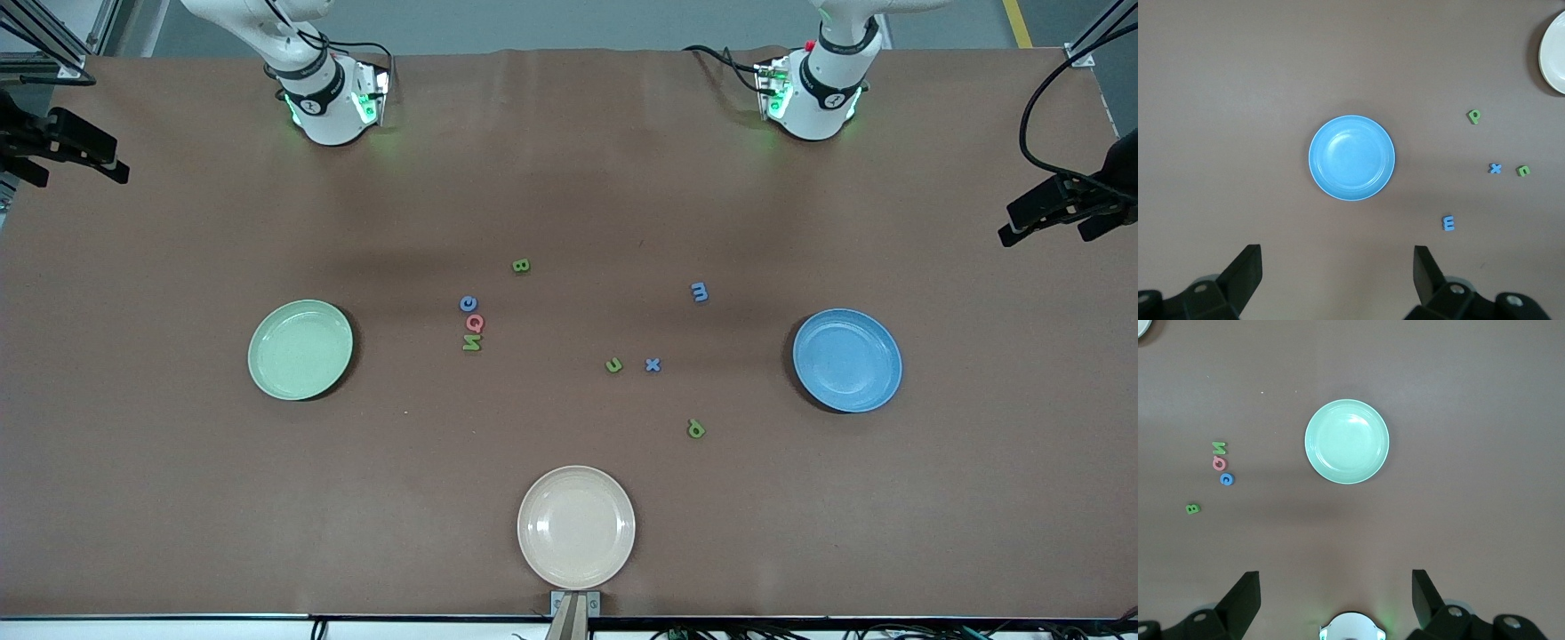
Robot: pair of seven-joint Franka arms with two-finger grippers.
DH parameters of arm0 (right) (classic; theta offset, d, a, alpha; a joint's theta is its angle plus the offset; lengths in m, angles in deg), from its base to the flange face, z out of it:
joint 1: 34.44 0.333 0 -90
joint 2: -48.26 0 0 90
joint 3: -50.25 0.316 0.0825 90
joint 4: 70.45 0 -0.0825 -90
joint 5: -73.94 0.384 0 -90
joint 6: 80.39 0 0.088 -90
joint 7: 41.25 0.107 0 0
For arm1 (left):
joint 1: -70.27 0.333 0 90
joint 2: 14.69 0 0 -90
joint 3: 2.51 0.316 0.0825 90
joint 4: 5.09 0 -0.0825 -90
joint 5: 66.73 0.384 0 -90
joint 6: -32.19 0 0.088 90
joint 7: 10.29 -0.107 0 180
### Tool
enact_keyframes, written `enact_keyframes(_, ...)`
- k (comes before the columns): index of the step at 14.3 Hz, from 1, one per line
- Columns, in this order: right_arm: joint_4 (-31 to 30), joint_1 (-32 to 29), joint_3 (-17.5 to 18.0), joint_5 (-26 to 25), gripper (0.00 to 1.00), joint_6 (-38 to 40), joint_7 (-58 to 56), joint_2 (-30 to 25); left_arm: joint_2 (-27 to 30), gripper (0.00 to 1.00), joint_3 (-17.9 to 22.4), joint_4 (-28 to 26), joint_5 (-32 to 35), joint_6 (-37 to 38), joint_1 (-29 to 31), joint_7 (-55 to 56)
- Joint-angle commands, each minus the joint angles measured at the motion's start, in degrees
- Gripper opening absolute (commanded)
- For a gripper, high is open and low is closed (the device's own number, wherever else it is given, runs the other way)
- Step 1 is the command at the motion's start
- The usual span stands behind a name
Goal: Sort upper and lower case letters into plates
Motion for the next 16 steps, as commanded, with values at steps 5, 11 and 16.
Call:
enact_keyframes(5, -1.5, 0.0, -0.2, 0.8, 1.0, -0.3, -0.7, -1.5, -0.5, 1.0, 0.0, 1.3, -0.5, 1.3, 0.4, -1.0)
enact_keyframes(11, -1.6, -0.1, -0.3, 0.8, 1.0, -0.4, -0.7, -1.5, -2.5, 1.0, -0.2, 1.0, -1.0, 1.3, -0.3, -0.1)
enact_keyframes(16, -1.4, -0.1, -0.2, 0.8, 1.0, -0.2, -0.7, -1.4, -10.1, 1.0, -0.3, 1.0, -1.1, 0.4, -6.1, 5.9)
